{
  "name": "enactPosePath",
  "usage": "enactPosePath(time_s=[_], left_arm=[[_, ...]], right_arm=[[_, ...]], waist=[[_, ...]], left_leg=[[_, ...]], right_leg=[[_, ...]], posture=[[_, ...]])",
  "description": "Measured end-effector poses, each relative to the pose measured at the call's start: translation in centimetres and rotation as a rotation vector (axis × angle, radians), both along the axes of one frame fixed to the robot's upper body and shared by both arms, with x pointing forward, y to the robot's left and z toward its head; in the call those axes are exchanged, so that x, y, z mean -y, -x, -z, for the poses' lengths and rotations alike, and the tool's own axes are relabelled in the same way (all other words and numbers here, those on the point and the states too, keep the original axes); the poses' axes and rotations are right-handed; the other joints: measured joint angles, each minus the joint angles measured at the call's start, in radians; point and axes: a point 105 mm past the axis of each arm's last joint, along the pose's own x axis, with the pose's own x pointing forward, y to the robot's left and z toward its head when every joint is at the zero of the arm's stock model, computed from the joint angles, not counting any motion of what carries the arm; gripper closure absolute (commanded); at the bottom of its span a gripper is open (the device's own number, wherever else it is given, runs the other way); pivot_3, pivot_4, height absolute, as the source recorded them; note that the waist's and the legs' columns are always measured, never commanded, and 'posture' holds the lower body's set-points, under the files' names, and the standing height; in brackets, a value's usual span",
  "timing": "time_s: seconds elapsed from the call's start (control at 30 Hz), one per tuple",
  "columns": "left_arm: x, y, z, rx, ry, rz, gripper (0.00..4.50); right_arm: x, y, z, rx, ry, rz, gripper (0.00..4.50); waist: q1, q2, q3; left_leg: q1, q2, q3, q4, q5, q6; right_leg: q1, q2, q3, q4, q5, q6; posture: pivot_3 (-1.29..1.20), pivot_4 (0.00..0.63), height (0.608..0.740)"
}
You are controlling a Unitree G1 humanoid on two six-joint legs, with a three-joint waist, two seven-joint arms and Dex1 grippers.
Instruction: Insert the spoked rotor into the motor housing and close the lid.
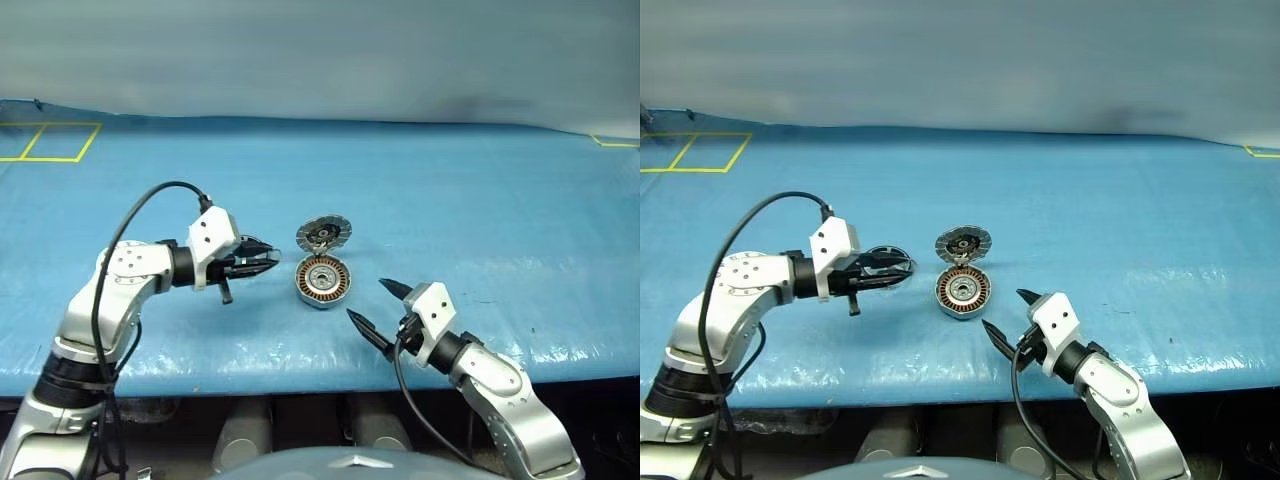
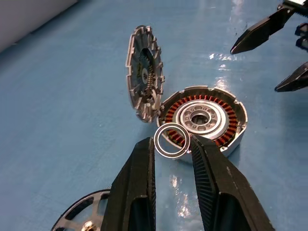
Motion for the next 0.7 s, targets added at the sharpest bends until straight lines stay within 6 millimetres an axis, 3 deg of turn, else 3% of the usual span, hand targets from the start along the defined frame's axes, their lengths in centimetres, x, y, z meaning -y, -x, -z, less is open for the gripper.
enactPosePath(time_s=[0.13,0.33,0.57,0.7], left_arm=[[2.1,0.7,1.3,-0.056,0.011,0.044,3.76],[5.4,0.1,1.7,-0.044,-0.012,0.078,3.76],[7.1,-1.1,2.2,-0.038,-0.060,0.077,3.76],[7.3,-1.5,3.6,-0.042,-0.138,0.079,3.76]], right_arm=[[0.0,0.2,0.1,-0.006,0.002,-0.005,0.00],[-0.1,0.5,0.4,-0.009,0.003,-0.006,0.00],[-0.4,0.6,0.6,-0.013,0.002,-0.004,0.00],[-0.4,0.3,0.5,-0.003,0.001,0.009,0.00]], waist=[[0.000,0.000,0.000],[0.002,0.000,0.000],[0.000,0.000,0.000],[0.000,0.000,0.000]], left_leg=[[0.000,0.000,0.000,0.000,0.000,0.000],[0.000,0.000,0.000,0.000,0.000,0.000],[-0.001,0.000,0.000,-0.001,0.000,0.000],[-0.001,0.000,0.000,-0.001,0.000,0.000]], right_leg=[[0.000,0.000,0.000,0.000,0.000,0.000],[0.000,0.000,0.000,0.000,0.000,0.000],[-0.001,0.000,0.000,0.000,0.000,0.000],[-0.001,0.000,0.000,0.000,0.000,0.000]], posture=[[0.00,0.150,0.740],[0.00,0.150,0.740],[0.00,0.150,0.740],[0.00,0.150,0.740]])
